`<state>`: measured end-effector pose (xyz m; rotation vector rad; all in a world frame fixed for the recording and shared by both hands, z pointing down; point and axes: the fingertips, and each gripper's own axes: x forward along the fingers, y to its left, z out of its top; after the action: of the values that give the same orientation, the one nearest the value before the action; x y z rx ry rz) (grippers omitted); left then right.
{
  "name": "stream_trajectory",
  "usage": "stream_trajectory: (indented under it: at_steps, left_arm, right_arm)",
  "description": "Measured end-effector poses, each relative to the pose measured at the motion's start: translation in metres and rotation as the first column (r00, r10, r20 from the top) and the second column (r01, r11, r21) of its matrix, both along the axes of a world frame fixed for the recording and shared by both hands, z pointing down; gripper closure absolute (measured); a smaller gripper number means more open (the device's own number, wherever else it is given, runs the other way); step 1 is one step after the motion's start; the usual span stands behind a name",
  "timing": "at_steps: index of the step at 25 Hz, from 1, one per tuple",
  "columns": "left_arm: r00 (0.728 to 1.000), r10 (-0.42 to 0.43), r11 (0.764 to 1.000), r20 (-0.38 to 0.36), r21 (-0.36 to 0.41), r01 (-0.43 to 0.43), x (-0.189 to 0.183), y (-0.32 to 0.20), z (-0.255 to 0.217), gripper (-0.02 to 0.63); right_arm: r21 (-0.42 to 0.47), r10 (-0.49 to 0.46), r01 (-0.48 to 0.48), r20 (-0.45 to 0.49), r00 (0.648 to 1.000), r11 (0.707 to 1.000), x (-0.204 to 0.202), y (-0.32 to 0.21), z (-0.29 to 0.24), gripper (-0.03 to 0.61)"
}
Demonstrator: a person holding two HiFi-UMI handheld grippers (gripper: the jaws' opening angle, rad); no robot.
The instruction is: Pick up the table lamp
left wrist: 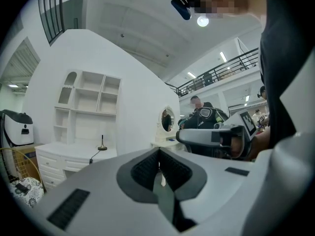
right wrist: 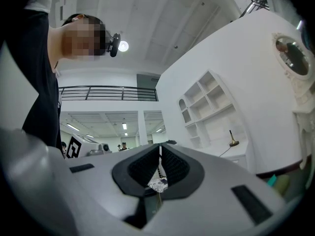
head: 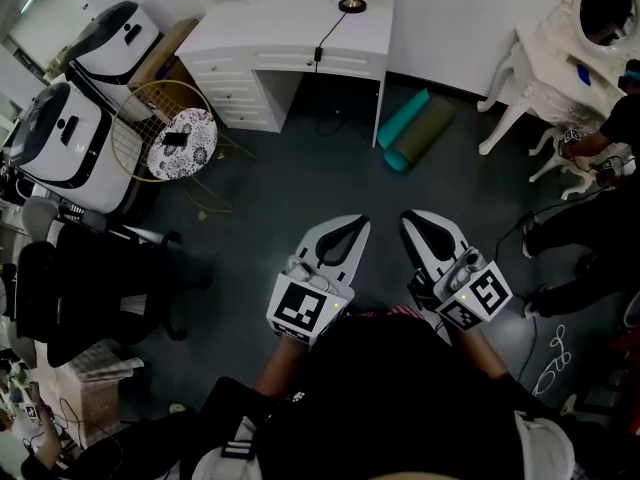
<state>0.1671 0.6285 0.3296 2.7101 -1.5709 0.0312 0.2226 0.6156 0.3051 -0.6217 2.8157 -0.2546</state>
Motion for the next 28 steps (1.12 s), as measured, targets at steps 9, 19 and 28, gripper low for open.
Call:
stream_trajectory:
  at_steps: [9, 19, 28]
  left_arm:
    - [0.999, 0.030, 1.000, -0.016, -0.007, -0.030, -0.012, -0.013, 0.005, 0.603]
    - [1.000, -0.011, 1.000, -0.009, 0.009, 0.011, -0.042, -0.062, 0.004, 0.603]
    - [0.999, -0.053, 0.999, 0.011, 0.003, 0.053, -0.065, -0.118, 0.003, 0.603]
  right_arm:
    - [0.000, 0.020, -0.020, -0.035, 0.999, 1.000, -0.014, -0.012, 0.004, 0.561]
    - [0.021, 0.000, 0.000, -0.018, 1.000, 1.000, -0.038, -0.070, 0.001, 0.561]
    - [0.018, -0.049, 0.049, -0.016, 0.999, 0.999, -0.064, -0.132, 0.004, 0.561]
